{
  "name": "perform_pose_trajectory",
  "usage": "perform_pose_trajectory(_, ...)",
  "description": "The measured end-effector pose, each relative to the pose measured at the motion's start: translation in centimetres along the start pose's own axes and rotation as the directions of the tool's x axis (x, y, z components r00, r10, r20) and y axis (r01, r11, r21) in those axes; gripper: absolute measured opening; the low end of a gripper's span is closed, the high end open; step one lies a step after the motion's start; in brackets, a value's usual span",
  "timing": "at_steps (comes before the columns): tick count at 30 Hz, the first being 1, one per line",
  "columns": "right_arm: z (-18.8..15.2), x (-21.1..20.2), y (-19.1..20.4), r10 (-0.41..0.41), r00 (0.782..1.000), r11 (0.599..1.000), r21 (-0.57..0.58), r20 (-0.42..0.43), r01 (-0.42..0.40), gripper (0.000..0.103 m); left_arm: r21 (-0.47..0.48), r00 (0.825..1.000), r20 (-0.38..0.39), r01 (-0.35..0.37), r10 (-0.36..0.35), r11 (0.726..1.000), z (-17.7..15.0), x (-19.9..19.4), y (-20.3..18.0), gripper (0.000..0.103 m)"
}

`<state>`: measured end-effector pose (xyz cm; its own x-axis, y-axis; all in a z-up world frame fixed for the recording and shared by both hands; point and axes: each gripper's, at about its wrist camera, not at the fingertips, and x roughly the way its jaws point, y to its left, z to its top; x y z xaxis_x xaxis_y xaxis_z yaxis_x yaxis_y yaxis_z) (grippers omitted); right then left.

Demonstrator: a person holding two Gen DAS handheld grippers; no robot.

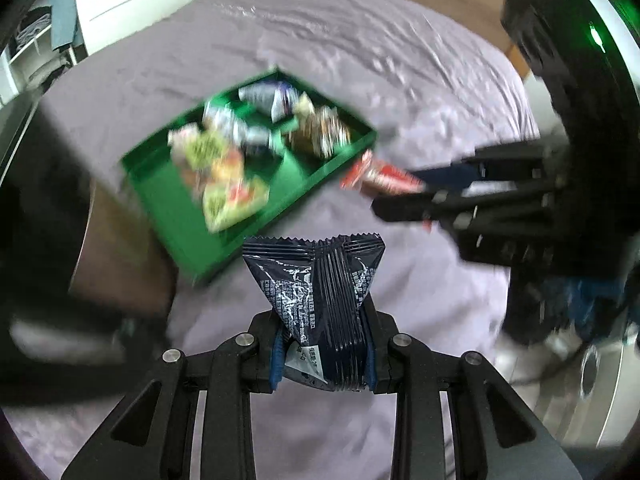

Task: Organize snacks
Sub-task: 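Lift and carry both held snacks over the green tray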

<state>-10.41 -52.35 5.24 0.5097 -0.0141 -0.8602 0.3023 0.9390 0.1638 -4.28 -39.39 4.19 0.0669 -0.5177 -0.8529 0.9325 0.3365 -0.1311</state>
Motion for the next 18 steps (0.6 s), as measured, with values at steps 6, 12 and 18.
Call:
perform_pose_trajectory(6, 4.3, 0.9, -3.7, -0.023, 0.996, 1.000, -0.003, 0.087, 0.023, 0.055, -0.114, 0.993, 0.091, -0.065, 0.075, 0.991, 6.3, 2.5, 1.2, 0.026)
perform_pose_trajectory(12, 7.9, 3.3, -6.7, -0.048, 0.988, 0.999, 0.005, 0.145, 0.048, 0.055, -0.237, 0.986, 0.089, -0.119, 0.143, 0.964, 9.8, 6.9, 3.2, 0.026)
perform_pose_trajectory(18, 10.3, 6.7, -8.3, -0.055, 0.986, 0.998, -0.008, 0.156, 0.056, 0.055, -0.285, 0.976, 0.045, -0.193, 0.214, 0.939, 11.0, 11.4, 4.1, 0.026)
